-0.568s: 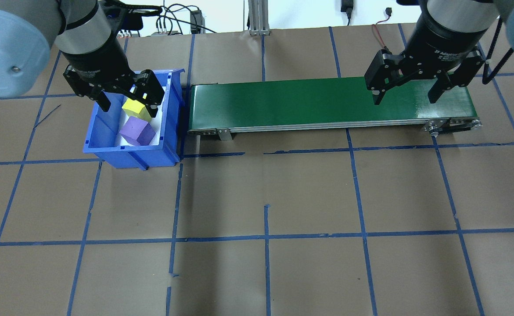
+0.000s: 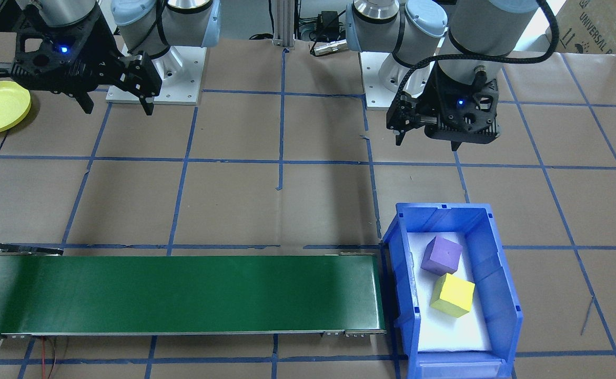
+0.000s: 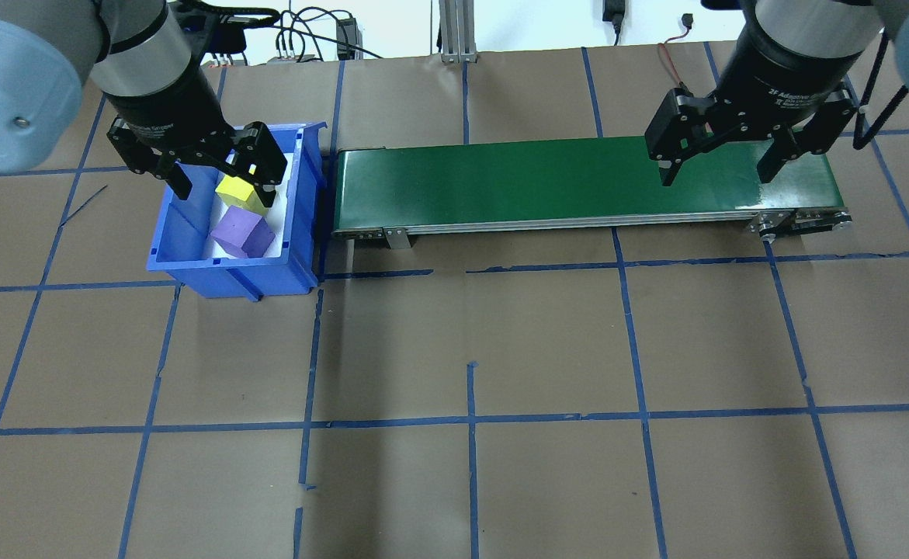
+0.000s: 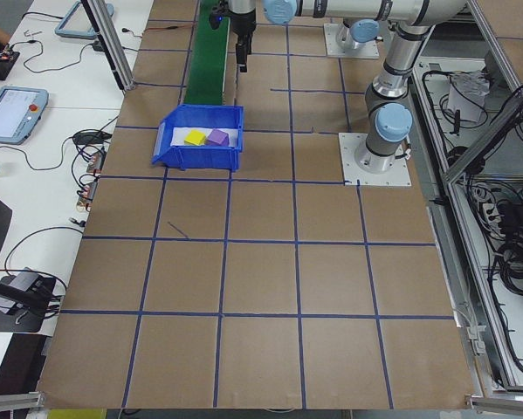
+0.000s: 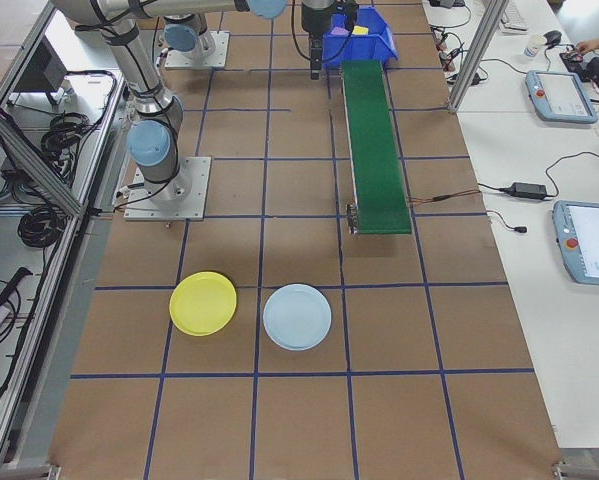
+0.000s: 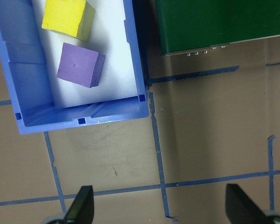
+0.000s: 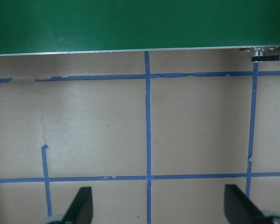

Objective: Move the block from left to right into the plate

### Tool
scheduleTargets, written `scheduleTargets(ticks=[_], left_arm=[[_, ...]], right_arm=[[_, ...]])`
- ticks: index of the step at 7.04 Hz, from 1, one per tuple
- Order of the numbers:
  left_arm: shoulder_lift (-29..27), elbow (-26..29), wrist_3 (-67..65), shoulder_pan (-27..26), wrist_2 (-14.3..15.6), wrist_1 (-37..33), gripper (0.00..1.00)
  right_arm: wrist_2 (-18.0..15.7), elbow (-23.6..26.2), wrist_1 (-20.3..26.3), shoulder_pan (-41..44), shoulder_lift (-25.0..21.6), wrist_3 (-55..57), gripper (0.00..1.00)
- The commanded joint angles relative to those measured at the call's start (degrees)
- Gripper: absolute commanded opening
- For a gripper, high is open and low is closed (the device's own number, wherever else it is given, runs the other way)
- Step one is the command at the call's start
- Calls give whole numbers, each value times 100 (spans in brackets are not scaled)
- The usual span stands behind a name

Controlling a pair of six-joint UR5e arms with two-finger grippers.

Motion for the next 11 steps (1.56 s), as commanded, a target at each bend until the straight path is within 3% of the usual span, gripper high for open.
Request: scheduleTargets(ticks=[1, 4, 6, 11], left_arm=[[-1, -1, -3, 507, -16, -11, 100], [-359, 130, -12, 633, -16, 391, 100], [-1078, 165, -30, 668, -51, 1295, 100], [-1958, 104, 348, 949, -51, 2534, 100]], right_arm=[[-7, 0, 0, 0, 0, 0, 100], [-7, 0, 0, 0, 0, 0, 100], [-7, 0, 0, 0, 0, 0, 100], [-16, 0, 0, 0, 0, 0, 100]])
